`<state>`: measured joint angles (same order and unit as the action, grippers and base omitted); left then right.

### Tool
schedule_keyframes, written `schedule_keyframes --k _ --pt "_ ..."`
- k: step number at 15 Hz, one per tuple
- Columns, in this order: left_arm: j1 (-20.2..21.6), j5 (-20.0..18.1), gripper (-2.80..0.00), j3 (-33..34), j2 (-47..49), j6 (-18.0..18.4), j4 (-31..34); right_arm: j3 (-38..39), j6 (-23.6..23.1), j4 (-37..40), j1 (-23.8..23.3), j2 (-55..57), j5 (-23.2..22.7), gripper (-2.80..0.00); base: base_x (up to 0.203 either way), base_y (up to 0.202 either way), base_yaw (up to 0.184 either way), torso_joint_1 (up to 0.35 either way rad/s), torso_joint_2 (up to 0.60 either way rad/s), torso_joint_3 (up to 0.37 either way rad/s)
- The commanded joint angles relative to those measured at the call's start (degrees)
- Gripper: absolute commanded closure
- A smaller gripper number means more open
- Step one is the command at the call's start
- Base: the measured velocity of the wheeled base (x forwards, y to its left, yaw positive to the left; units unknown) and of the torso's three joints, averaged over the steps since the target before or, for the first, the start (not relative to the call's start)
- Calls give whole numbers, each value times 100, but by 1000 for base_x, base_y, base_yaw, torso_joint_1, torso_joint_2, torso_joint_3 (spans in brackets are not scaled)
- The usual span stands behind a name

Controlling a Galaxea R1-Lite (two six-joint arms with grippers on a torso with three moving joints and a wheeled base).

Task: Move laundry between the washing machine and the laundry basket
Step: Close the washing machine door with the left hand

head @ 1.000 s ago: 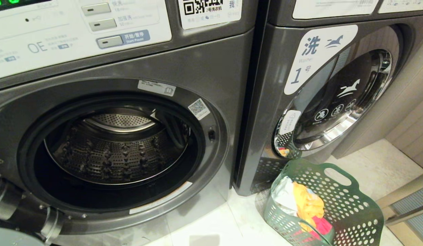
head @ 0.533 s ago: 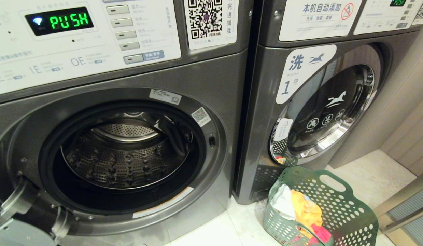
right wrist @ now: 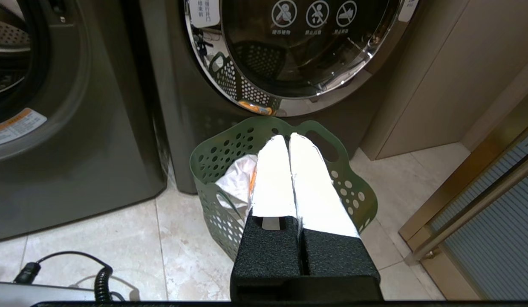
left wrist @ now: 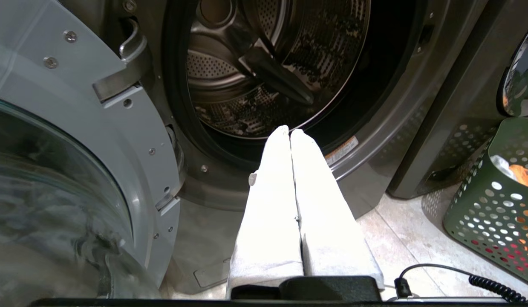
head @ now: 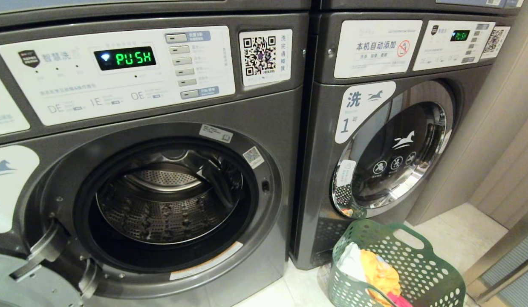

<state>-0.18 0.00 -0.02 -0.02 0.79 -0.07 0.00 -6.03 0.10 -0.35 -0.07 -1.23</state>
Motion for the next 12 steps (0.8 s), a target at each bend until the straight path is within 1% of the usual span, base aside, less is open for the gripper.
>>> schedule_keyframes --k 1,4,9,10,12 --pt "1 0 0 2 -6 0 -1 0 0 -1 0 7 0 0 0 0 0 5 7 197" --pt "2 -18 0 2 -5 40 17 0 15 -1 0 7 0 0 0 0 0 -1 -3 179" --pt "1 -21 0 2 2 70 25 0 6 -1 0 7 0 0 0 0 0 1 1 32" --pt "4 -18 0 2 -6 70 25 0 6 -1 0 7 0 0 -2 -1 60 2 -2 8" --pt "1 -18 0 2 -6 70 25 0 6 -1 0 15 -3 0 0 -5 148 1 0 8"
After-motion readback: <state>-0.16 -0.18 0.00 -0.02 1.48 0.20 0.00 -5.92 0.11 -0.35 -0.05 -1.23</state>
